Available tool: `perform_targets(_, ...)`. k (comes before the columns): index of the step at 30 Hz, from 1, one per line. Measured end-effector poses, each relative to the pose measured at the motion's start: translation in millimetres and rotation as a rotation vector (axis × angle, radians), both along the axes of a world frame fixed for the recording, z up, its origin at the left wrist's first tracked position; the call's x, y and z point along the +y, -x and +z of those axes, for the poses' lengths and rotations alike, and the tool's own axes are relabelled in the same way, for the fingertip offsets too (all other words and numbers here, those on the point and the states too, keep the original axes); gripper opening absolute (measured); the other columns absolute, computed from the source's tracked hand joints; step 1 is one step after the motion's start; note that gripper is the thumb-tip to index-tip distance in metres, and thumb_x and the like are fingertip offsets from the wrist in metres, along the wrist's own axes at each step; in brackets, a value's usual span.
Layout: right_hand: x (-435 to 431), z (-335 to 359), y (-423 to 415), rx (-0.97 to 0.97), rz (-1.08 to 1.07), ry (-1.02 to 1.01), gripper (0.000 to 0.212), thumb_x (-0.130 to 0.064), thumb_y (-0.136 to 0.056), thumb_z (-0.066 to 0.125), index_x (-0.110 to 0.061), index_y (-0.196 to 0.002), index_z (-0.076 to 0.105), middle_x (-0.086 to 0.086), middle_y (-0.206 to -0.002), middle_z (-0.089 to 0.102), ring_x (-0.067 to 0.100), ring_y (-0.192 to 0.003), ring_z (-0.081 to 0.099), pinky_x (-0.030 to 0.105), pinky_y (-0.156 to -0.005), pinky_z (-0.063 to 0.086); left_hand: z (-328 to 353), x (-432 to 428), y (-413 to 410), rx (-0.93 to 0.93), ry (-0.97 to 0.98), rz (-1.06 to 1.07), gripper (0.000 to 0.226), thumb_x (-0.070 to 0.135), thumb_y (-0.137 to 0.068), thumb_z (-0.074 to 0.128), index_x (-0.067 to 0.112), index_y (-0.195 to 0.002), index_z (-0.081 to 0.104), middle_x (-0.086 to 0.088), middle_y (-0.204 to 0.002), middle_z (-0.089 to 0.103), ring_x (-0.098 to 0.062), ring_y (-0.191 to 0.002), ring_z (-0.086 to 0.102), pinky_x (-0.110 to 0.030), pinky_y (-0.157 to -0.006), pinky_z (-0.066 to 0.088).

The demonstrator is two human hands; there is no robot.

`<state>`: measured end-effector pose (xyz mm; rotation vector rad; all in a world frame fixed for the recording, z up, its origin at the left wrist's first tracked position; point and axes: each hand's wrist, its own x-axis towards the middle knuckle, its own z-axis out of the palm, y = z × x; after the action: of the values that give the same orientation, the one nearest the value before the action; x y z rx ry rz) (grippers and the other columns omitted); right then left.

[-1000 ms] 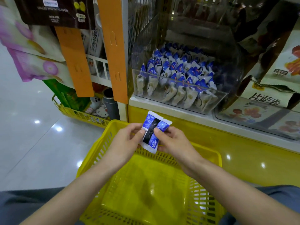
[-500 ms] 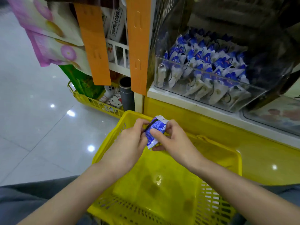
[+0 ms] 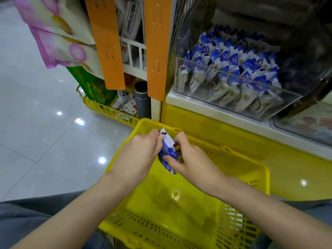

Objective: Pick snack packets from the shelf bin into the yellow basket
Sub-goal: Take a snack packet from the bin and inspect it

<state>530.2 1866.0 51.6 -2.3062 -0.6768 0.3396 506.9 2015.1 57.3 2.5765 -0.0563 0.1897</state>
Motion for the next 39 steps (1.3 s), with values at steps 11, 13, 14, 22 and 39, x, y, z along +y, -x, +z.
perform_targets(11, 1.0, 8.3, -9.1, 0.134, -0.145, -0.227, 0.049, -0.038, -0.074, 0.073, -0.030, -0.112, 0.043, -0.021, -0.092, 0.058, -0.009, -0.065, 0.055, 0.010, -0.060, 0.040, -1.9, -5.1, -14.0, 0.330, 1.077, 0.204, 0.039, 0.027, -0.101, 0.031, 0.013, -0.089, 0.065, -0.002, -0.071, 0.072, -0.007, -0.064, 0.067, -0.019, -0.053, 0.052)
perform_targets(13, -2.4, 10.2, -9.2, 0.016, -0.156, -0.130, 0.053, -0.044, -0.072, 0.072, -0.029, -0.114, 0.043, -0.018, -0.100, 0.056, -0.008, -0.068, 0.054, 0.015, -0.065, 0.043, -1.0, -7.6, -13.4, 0.400, 1.211, 0.195, 0.037, 0.040, -0.095, 0.035, 0.019, -0.085, 0.064, 0.002, -0.071, 0.072, -0.007, -0.069, 0.068, -0.021, -0.057, 0.054)
perform_targets(14, -3.5, 10.5, -8.5, -0.042, -0.149, -0.051, 0.058, -0.048, -0.072, 0.071, -0.028, -0.118, 0.042, -0.015, -0.107, 0.055, -0.005, -0.074, 0.055, 0.021, -0.069, 0.045, -2.0, -8.7, -12.0, 0.411, 1.191, 0.152, 0.035, 0.044, -0.089, 0.040, 0.018, -0.090, 0.064, 0.001, -0.077, 0.072, -0.009, -0.075, 0.069, -0.024, -0.062, 0.056)
perform_targets(22, -3.7, 6.1, -13.1, 0.304, -0.121, -0.106, 0.054, -0.031, -0.078, 0.072, -0.019, -0.123, 0.044, -0.005, -0.098, 0.063, -0.006, -0.068, 0.060, 0.012, -0.063, 0.045, -6.4, -10.8, -9.0, 0.341, 0.903, 0.068, 0.027, 0.017, -0.099, 0.036, 0.008, -0.095, 0.061, -0.014, -0.084, 0.065, -0.012, -0.066, 0.064, -0.024, -0.059, 0.055)
perform_targets(39, -9.3, 10.2, -27.2, 0.499, -0.283, -0.376, 0.012, -0.013, -0.087, 0.061, -0.012, -0.099, 0.062, 0.006, -0.095, 0.063, 0.015, -0.074, 0.060, 0.024, -0.066, 0.053, 2.3, -5.2, -15.8, 0.358, 1.168, 0.270, 0.027, 0.015, -0.098, 0.041, 0.020, -0.081, 0.062, 0.007, -0.065, 0.070, -0.005, -0.061, 0.067, -0.019, -0.052, 0.053)
